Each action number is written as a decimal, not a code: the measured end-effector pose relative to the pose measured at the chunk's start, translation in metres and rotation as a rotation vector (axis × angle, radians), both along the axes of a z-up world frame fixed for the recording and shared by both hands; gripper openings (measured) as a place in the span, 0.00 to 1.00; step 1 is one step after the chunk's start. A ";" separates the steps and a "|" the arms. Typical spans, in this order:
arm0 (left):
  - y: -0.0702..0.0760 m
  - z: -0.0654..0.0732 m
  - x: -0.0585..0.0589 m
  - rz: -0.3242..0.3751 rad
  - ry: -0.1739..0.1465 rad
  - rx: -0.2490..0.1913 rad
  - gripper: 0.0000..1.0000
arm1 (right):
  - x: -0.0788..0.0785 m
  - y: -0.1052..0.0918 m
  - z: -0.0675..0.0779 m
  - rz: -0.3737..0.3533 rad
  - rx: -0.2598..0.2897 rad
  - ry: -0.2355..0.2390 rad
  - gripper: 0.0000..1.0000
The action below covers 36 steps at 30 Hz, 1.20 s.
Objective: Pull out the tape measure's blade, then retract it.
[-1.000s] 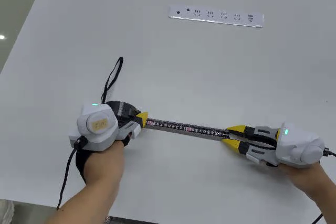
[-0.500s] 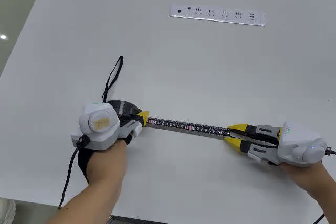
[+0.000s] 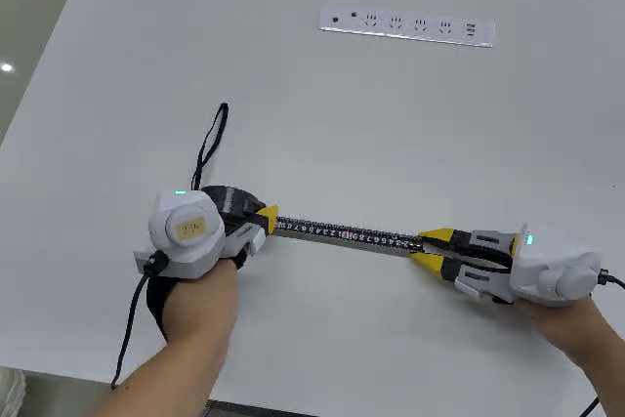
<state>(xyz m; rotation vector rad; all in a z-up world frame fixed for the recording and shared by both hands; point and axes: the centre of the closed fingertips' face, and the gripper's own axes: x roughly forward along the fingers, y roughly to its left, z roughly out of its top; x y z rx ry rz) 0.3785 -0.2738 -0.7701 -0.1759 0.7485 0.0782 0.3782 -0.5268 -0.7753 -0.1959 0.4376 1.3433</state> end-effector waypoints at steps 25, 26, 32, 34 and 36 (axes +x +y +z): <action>0.000 0.000 0.000 0.002 0.002 -0.004 0.70 | -0.002 0.023 0.000 0.027 0.011 0.005 0.12; 0.000 0.000 0.000 0.001 0.002 -0.004 0.70 | -0.002 0.023 0.000 0.027 0.011 0.006 0.12; 0.000 0.000 0.000 0.004 0.002 -0.006 0.70 | -0.001 0.031 -0.001 0.037 0.010 0.004 0.12; 0.000 0.000 0.000 0.003 0.002 -0.006 0.70 | -0.002 0.034 -0.001 0.040 0.012 0.006 0.13; 0.000 0.000 0.000 0.003 0.003 -0.007 0.70 | -0.002 0.037 0.000 0.042 0.013 0.006 0.13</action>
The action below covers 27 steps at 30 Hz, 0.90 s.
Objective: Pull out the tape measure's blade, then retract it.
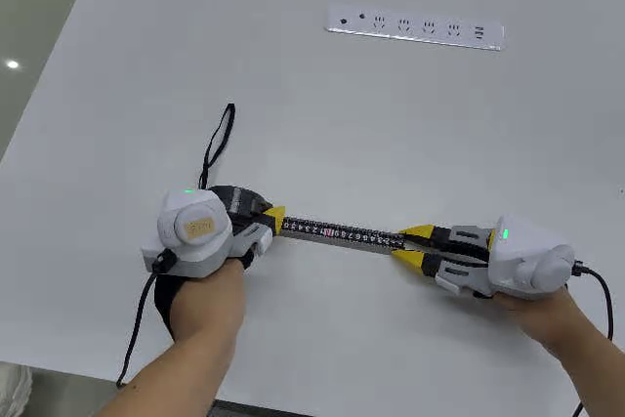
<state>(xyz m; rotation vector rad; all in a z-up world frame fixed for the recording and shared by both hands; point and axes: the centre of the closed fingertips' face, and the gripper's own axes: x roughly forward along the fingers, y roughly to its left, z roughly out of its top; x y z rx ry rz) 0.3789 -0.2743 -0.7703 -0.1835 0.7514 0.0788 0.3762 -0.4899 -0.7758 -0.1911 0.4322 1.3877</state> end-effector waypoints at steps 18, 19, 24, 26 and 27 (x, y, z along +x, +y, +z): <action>0.000 0.000 0.000 0.003 0.006 0.000 0.70 | 0.001 0.017 0.000 0.006 0.009 0.004 0.13; 0.000 0.000 0.000 0.002 0.006 0.000 0.70 | 0.001 0.018 0.000 0.008 0.009 0.003 0.13; 0.000 -0.001 0.000 0.001 0.006 0.002 0.70 | 0.001 0.024 0.000 0.013 0.012 0.006 0.13; 0.000 -0.001 0.000 0.002 0.005 0.002 0.70 | 0.001 0.026 0.000 0.016 0.013 0.006 0.13; 0.000 -0.001 0.000 0.002 0.005 0.002 0.70 | 0.001 0.027 0.000 0.017 0.014 0.007 0.13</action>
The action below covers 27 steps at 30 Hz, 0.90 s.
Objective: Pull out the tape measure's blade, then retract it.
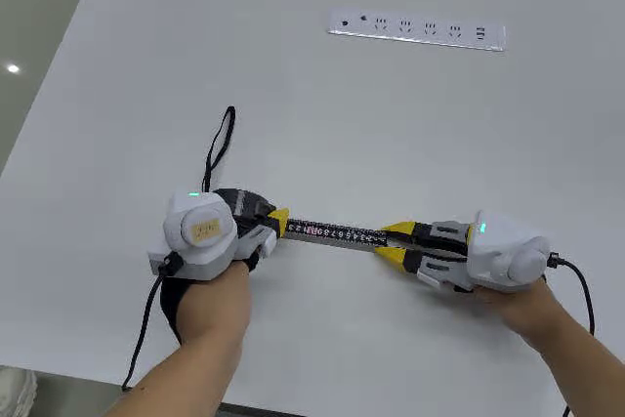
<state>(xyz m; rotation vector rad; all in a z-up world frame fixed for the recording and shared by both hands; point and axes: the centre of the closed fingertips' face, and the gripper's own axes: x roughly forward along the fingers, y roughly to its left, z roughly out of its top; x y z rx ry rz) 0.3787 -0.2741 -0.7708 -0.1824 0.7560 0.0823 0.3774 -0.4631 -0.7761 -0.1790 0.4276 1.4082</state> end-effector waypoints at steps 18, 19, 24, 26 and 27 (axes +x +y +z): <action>0.000 0.000 0.000 0.000 0.000 0.001 0.70 | -0.002 0.034 0.000 0.035 0.006 -0.007 0.13; 0.000 0.000 0.000 0.000 0.001 0.000 0.70 | -0.002 0.035 0.000 0.036 0.006 -0.006 0.13; 0.000 0.000 0.000 0.000 0.001 0.000 0.70 | -0.002 0.043 -0.001 0.044 0.008 -0.006 0.13; 0.000 0.000 0.000 0.000 0.001 -0.001 0.70 | -0.003 0.046 0.000 0.048 0.008 -0.008 0.13; 0.000 0.000 0.000 0.000 0.001 -0.001 0.70 | -0.003 0.046 0.000 0.049 0.009 -0.007 0.13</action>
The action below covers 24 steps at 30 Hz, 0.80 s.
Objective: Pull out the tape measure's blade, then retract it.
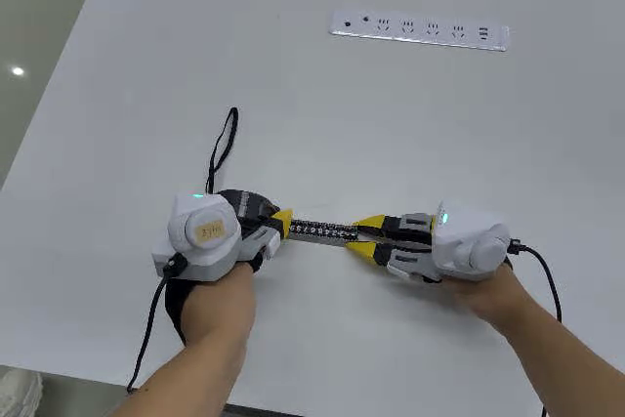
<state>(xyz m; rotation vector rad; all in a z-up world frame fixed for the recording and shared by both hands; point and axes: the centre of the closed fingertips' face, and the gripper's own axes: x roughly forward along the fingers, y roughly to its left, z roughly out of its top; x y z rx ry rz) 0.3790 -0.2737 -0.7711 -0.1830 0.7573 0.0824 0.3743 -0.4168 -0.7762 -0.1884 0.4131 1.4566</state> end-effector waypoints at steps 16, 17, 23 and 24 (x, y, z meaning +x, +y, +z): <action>0.000 0.000 0.000 0.002 -0.001 -0.001 0.70 | -0.001 0.019 0.000 0.018 0.002 0.004 0.13; 0.000 0.000 0.000 0.001 -0.001 -0.001 0.70 | -0.001 0.020 -0.001 0.018 0.000 0.004 0.13; 0.000 0.000 0.000 0.003 0.000 -0.001 0.70 | -0.001 0.027 0.000 0.026 0.001 0.006 0.13; 0.000 0.000 0.000 0.003 0.000 -0.002 0.70 | 0.000 0.028 0.000 0.027 0.001 0.006 0.13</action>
